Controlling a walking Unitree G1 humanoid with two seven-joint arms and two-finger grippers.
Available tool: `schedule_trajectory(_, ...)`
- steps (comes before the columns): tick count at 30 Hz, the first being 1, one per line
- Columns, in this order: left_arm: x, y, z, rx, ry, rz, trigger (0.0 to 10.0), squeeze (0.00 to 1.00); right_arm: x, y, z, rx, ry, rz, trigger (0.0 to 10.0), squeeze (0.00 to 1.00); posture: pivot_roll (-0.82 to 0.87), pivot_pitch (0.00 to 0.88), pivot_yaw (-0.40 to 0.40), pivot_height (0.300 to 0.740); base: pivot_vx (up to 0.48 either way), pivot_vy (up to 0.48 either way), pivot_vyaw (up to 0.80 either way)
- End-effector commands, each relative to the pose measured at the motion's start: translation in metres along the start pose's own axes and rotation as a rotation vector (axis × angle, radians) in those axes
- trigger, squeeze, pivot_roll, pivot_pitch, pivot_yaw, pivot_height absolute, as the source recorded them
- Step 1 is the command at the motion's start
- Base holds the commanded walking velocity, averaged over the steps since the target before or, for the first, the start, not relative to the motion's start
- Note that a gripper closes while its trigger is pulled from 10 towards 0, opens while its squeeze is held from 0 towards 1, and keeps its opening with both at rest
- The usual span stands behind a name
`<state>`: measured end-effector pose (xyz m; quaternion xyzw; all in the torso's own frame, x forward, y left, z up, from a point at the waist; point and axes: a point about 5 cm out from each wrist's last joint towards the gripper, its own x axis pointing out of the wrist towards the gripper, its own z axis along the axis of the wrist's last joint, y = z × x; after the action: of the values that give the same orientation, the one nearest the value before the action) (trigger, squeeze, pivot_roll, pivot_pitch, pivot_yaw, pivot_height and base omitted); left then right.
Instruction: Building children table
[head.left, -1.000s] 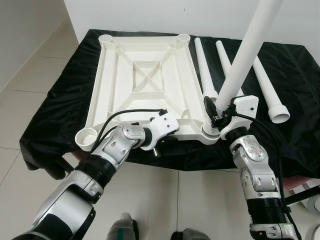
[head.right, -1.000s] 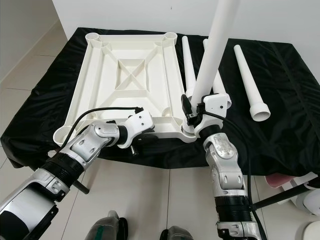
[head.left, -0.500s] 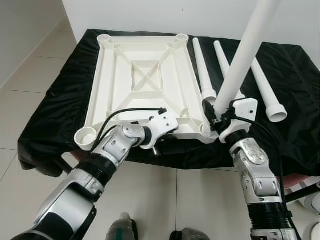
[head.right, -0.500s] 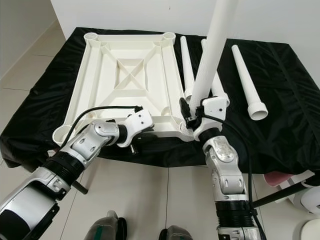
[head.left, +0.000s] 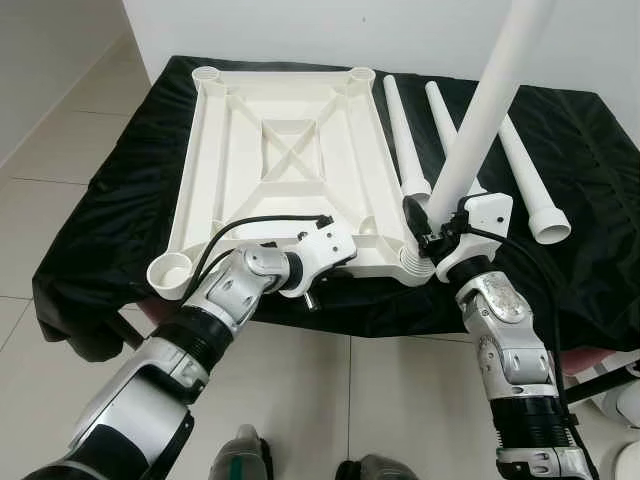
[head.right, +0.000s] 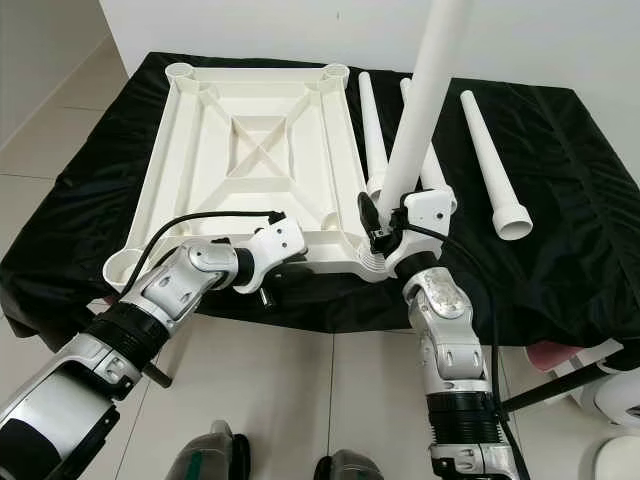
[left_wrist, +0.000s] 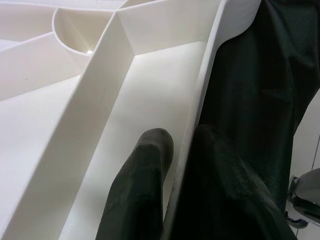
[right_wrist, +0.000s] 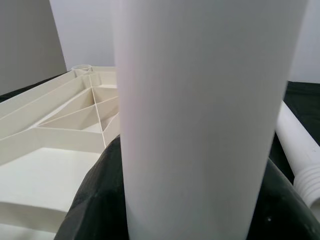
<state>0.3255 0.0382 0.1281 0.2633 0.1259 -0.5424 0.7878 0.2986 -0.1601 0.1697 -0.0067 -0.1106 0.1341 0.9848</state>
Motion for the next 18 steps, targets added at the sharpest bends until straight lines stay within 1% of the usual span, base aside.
schedule_trajectory(1, -0.002, 0.006, 0.005, -0.002, -0.029, 0.027, 10.0, 0.0, -0.003, 0.001, -0.016, 0.033, 0.072, -0.015, 10.0, 0.0, 0.04, 0.067, -0.026, 0.74, 0.0, 0.0, 0.0)
schedule_trajectory(4, -0.002, 0.006, 0.005, -0.003, -0.03, 0.026, 10.0, 0.0, -0.003, 0.0, -0.016, 0.039, 0.071, -0.023, 10.0, 0.0, 0.04, 0.067, -0.026, 0.74, 0.0, 0.0, 0.0)
schedule_trajectory(9, -0.002, 0.006, 0.005, -0.005, -0.032, 0.026, 10.0, 0.0, -0.006, 0.002, -0.023, 0.068, 0.085, -0.024, 10.0, 0.0, 0.03, 0.069, -0.025, 0.74, 0.0, 0.0, 0.0)
schedule_trajectory(18, -0.002, 0.006, 0.005, -0.006, -0.033, 0.028, 10.0, 0.0, -0.008, 0.0, -0.031, 0.07, 0.107, -0.038, 10.0, 0.0, 0.04, 0.071, -0.024, 0.74, 0.0, 0.0, 0.0)
